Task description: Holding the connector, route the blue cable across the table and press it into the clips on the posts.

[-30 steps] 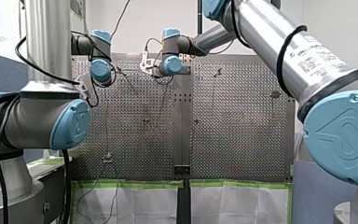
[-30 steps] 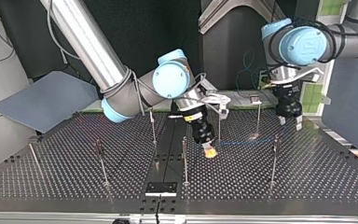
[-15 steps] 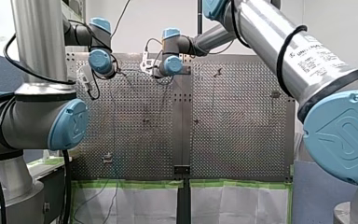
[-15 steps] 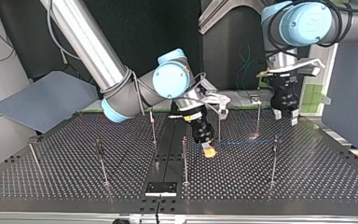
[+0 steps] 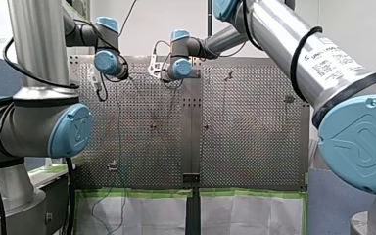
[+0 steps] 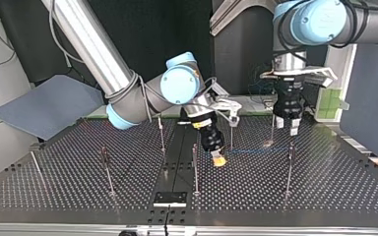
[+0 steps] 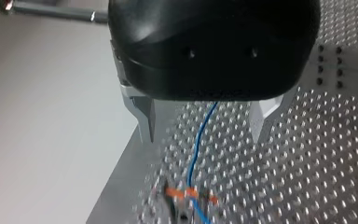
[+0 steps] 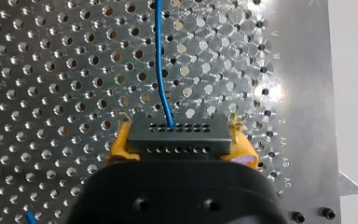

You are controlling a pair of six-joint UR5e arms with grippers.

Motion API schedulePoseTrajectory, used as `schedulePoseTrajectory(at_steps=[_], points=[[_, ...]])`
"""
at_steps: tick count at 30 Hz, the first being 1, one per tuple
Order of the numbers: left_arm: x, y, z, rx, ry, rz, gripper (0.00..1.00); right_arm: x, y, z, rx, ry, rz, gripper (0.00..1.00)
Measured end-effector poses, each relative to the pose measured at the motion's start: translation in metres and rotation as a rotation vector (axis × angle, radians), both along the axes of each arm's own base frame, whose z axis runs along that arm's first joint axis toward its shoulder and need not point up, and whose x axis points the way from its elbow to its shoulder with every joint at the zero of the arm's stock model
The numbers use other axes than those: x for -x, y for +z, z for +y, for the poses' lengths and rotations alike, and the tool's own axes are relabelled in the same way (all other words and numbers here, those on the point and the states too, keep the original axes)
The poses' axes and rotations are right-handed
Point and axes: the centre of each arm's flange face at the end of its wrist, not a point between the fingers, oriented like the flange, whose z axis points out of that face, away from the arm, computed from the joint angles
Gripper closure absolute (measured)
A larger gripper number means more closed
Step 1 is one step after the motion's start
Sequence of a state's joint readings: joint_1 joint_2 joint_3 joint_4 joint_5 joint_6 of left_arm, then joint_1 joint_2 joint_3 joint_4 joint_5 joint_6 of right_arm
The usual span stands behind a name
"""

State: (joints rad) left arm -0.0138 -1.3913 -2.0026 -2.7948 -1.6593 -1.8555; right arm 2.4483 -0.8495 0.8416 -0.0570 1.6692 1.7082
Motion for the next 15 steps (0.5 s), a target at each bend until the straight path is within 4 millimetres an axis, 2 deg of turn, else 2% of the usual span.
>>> schedulePoseTrajectory(at_steps=[8, 15], points=[[-0.014, 0.007, -0.018, -0.092, -0.076, -0.027, 0.0, 0.001, 0.0, 0.0, -0.002, -0.002, 0.002, 1.0], [-0.031, 0.015, -0.024, -0.121, -0.068, -0.058, 0.0, 0.001, 0.0, 0.0, -0.003, -0.002, 0.004, 1.0]])
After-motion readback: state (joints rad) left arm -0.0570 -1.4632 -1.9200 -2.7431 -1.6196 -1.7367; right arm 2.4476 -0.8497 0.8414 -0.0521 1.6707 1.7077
